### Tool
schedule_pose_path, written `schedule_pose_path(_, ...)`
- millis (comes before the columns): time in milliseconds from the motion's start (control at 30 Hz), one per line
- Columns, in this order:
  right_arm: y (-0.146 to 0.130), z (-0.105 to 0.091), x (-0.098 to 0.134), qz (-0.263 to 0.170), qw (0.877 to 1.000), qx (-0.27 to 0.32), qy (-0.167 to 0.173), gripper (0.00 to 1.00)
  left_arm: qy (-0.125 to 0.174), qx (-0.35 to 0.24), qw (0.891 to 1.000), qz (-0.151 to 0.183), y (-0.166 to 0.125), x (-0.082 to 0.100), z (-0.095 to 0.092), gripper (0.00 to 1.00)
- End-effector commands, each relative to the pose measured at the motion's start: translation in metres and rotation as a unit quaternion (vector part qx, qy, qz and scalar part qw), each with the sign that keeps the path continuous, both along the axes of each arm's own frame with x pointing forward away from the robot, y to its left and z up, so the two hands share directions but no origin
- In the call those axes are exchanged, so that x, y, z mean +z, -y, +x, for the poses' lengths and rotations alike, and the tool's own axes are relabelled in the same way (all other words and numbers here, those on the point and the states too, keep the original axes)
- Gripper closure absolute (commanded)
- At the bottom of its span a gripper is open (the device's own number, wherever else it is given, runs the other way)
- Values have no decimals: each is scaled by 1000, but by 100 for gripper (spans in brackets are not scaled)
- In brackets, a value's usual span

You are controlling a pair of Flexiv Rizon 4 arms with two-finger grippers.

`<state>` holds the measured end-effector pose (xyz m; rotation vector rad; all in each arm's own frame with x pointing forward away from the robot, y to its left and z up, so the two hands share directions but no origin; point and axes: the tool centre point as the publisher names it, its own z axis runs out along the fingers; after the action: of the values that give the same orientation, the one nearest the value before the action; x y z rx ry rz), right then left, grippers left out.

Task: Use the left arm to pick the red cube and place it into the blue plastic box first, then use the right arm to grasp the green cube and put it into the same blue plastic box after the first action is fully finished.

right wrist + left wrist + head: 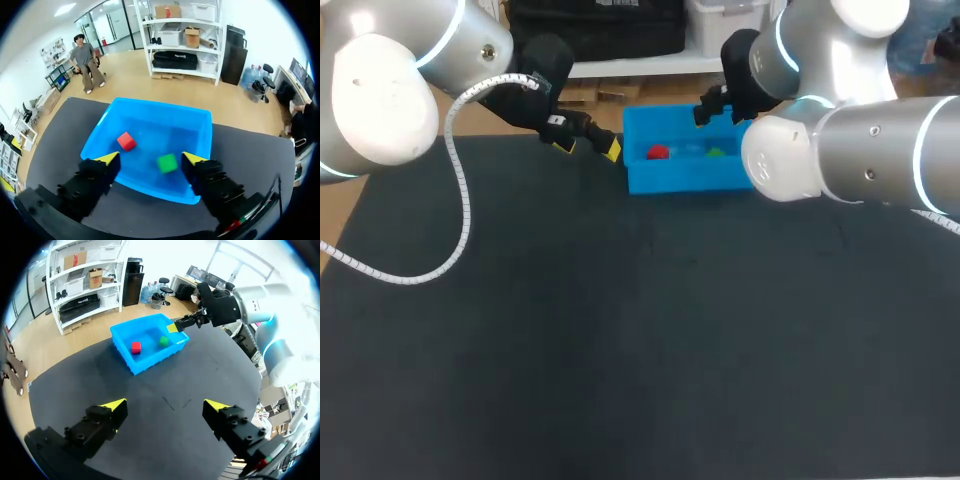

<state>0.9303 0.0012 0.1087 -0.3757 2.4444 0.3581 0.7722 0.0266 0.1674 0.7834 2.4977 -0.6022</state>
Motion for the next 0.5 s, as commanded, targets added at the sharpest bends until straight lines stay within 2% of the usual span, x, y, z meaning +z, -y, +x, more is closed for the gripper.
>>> schedule_pose_path(33, 1, -3, 0, 4, 1000, -1, 6, 0, 0, 1, 1000, 1, 0, 0, 0, 0)
schedule_pose_path(500, 1, -4, 3, -1, 1000, 0, 8, 0, 0, 1, 1000, 1, 0, 0, 0, 0)
